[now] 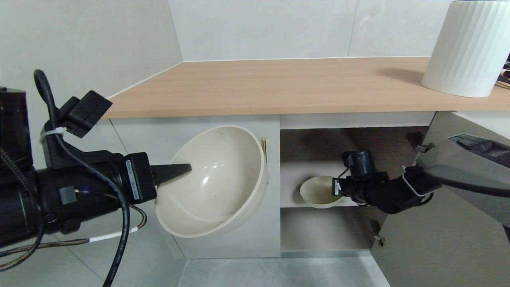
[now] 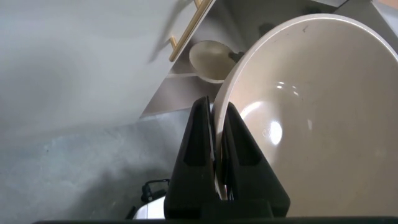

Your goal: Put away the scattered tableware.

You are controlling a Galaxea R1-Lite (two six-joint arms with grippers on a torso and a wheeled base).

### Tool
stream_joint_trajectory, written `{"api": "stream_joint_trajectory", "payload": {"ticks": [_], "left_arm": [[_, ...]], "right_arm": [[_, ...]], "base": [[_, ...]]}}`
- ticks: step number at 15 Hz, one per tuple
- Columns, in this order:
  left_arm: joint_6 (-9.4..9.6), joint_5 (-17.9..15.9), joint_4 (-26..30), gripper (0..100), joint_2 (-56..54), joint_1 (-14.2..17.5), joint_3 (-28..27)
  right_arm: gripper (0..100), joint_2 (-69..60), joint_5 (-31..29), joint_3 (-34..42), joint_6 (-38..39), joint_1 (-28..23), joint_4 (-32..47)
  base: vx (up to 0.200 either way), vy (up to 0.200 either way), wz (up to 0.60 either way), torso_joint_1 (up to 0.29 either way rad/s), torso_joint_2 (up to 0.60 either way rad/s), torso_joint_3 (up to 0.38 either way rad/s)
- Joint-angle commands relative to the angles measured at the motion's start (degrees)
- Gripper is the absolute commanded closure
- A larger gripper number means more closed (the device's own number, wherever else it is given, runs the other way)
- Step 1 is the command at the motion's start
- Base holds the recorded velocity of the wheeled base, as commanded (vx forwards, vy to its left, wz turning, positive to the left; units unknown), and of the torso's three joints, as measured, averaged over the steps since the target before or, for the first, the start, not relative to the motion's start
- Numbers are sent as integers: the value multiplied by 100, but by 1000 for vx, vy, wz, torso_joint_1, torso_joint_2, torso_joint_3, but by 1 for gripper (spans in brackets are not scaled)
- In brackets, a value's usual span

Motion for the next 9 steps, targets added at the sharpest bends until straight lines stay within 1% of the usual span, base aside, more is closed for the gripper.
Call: {"api": "stream_joint_trajectory", "payload": {"ticks": [1,2,3,4,9], "left_arm": [[-1,-2,-1,100,56,0,-5],[-1,-2,-1,100,64,0,4],[-1,-2,-1,100,91,0,4],[-1,-2,-1,100,117,0,-5],[7,-2,-1,100,293,-9,-5]], "right_arm": [[100,415,-135,-322,-5,-54,24],[100,512,-240,-437,-14,-98,24],[100,661,-381,-718,-14,-186,41],[100,714,-390,-850,-14,-229,103],[100,1004,-706,-1175,4,-432,111]], "base": [[0,0,0,0,0,0],[0,0,0,0,0,0],[0,0,0,0,0,0],[0,0,0,0,0,0],[0,0,0,0,0,0]]}}
